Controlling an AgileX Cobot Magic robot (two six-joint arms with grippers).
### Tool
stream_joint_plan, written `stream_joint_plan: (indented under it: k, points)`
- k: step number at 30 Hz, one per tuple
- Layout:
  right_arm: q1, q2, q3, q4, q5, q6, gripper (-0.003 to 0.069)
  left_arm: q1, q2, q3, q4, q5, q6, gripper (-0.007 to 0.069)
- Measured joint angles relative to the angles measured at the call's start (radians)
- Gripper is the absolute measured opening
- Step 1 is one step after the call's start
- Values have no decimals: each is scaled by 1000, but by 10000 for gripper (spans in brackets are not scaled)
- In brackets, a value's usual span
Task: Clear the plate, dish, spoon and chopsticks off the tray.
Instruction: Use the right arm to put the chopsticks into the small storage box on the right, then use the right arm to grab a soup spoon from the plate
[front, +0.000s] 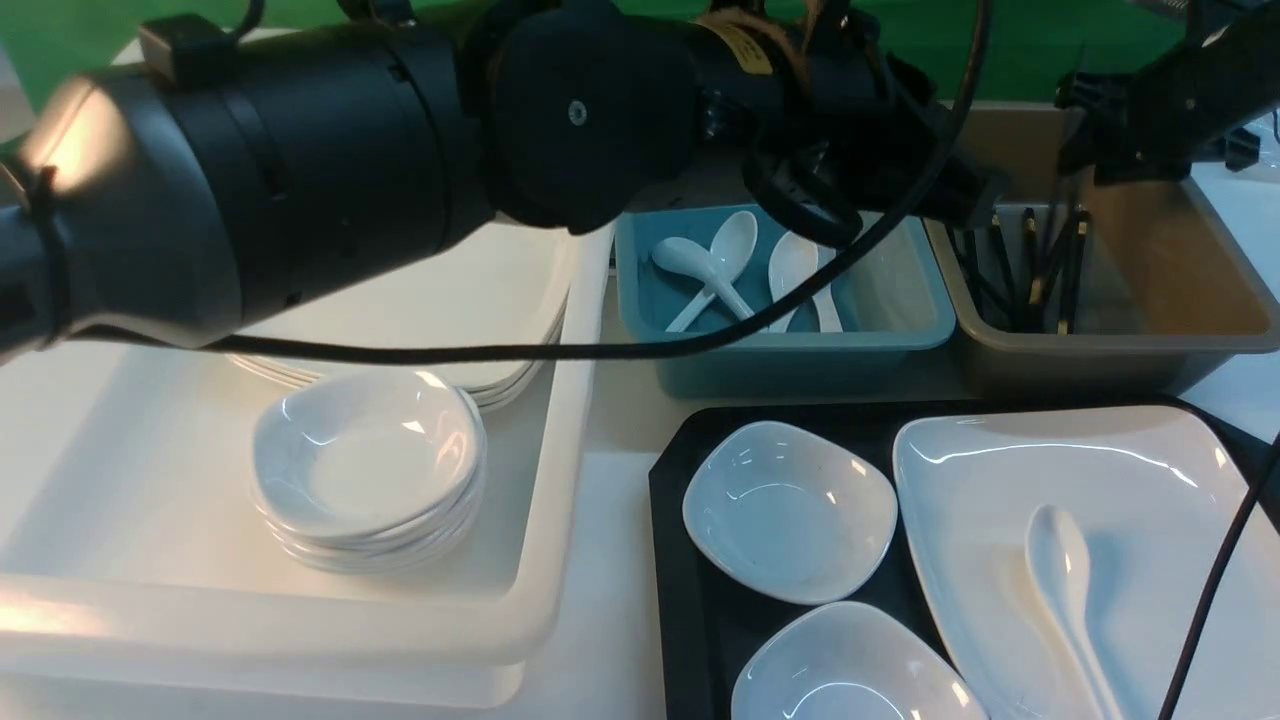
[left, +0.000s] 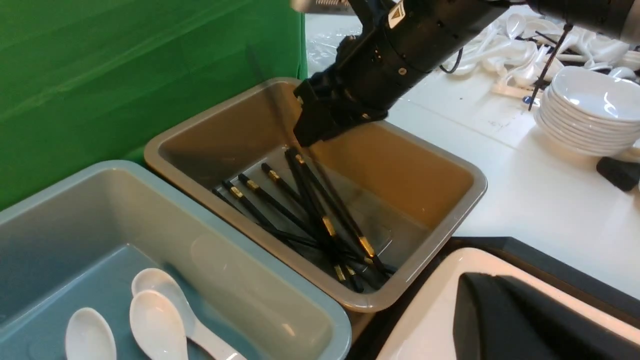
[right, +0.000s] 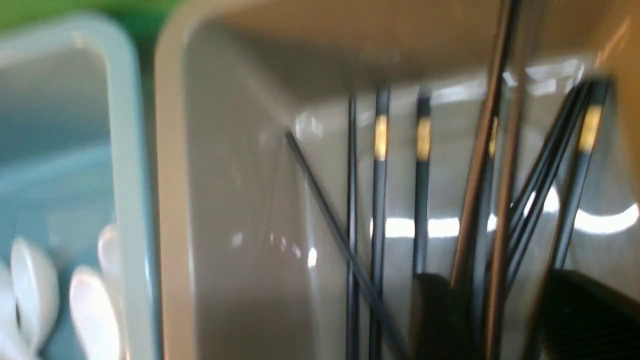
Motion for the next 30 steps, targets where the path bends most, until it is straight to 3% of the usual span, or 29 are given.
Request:
stream_joint_plan:
  k: [3,6,10,14,19,25,30]
  points:
    - [0,-7,-6,0,138,1,404,0,0,0,0,12,0,2]
    - [1,-25,2,0,237,-31,357,0,0,0,0,32,-6,2]
    - [1,-203,173,-2,250,-80,96,1,0,0,0,137,-57,2]
    - [8,-398,392,0,249,-111,36,1,0,0,0,259,-84,2]
    - [48,-636,705,-5,237,-131,79,1,0,0,1,412,-89,2]
    - [200,-886,1176,-56,30,-132,351,1,0,0,6,601,-70,2]
    - [279,-881,1397,-118,-138,-74,460,1,-3,6,21,705,-35,2]
